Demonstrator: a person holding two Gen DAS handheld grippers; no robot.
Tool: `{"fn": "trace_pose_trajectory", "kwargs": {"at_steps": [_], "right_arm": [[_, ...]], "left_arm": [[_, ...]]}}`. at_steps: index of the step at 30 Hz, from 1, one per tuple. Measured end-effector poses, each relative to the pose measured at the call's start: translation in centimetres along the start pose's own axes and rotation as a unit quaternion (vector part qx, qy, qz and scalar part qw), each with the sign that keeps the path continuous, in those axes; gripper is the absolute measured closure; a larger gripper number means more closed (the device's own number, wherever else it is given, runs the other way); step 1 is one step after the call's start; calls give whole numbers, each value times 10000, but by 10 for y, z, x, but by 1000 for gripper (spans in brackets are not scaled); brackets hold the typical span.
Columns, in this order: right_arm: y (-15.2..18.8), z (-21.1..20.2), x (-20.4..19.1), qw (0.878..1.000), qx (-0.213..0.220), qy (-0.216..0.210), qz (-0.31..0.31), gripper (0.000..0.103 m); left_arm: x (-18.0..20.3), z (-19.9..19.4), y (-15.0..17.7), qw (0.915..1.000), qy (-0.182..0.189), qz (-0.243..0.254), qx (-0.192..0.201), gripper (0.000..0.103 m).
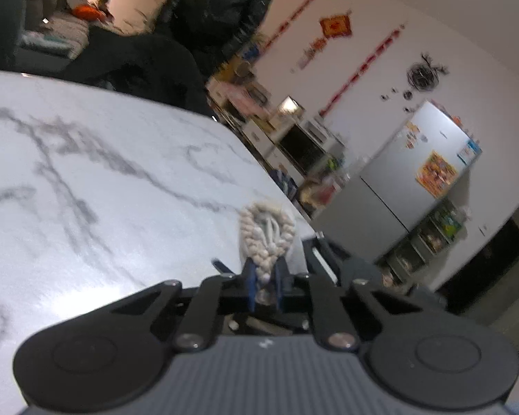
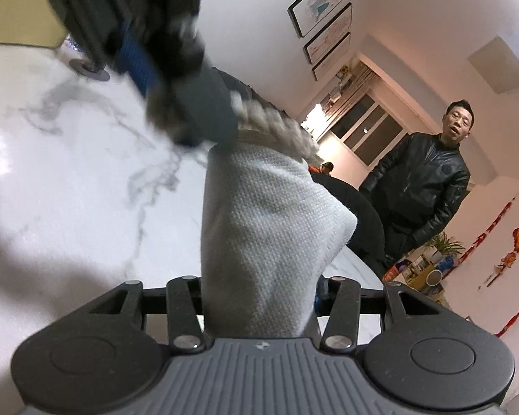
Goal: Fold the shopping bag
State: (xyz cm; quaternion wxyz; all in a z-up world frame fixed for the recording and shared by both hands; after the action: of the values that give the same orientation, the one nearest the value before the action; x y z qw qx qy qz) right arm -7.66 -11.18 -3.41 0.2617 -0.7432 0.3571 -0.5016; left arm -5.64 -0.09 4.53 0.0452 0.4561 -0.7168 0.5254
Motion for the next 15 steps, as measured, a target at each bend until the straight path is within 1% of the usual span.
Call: {"fn": "trace_pose_trajectory", "kwargs": {"at_steps": [3, 5, 6, 8, 10, 11, 12, 13, 15], "right_arm": [[4, 1, 9, 9999, -80, 73, 97, 57], [7, 0, 17, 9997, -110, 103, 182, 57], [8, -1, 23, 9993, -126, 15, 342, 57], [10, -4, 37, 9956, -157, -344, 857, 57], [11, -7, 51, 9857, -166, -795, 1477, 57], [11, -9, 56, 9801, -175, -965, 1724, 57], [12, -9, 60, 9765, -196, -1041, 1879, 57], [12, -9, 63, 9742, -219, -1055, 1981, 57], [13, -8, 66, 9727, -261, -1006, 2076, 57]], "left_arm": [[-6, -5, -4, 9999, -119, -12, 83, 94], [-14, -2, -8, 9998, -200, -65, 71, 94], [-18, 2, -9, 9997, -233, -94, 43, 94], [-27, 13, -12, 9993, -360, -125, -45, 94], [-35, 24, -15, 9986, -485, -159, -137, 91], [-39, 30, -15, 9982, -533, -191, -199, 86], [-44, 35, -16, 9979, -561, -226, -241, 75], [-49, 40, -14, 9976, -583, -263, -277, 68], [-52, 43, -13, 9974, -580, -331, -280, 37]]}}
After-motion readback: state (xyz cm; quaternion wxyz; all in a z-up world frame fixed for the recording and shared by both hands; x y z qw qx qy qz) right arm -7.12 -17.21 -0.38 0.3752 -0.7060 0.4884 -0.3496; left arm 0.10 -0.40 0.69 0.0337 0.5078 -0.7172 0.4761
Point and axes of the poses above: each gripper's, at about its wrist camera, not at the fingertips, and z roughly the way its jaws point, x to its right, y to its underside, the point moved 3 cm from there along z, roughly the way its jaws point, and after that the axes turned 5 degrees about z, right-handed, at the moved point
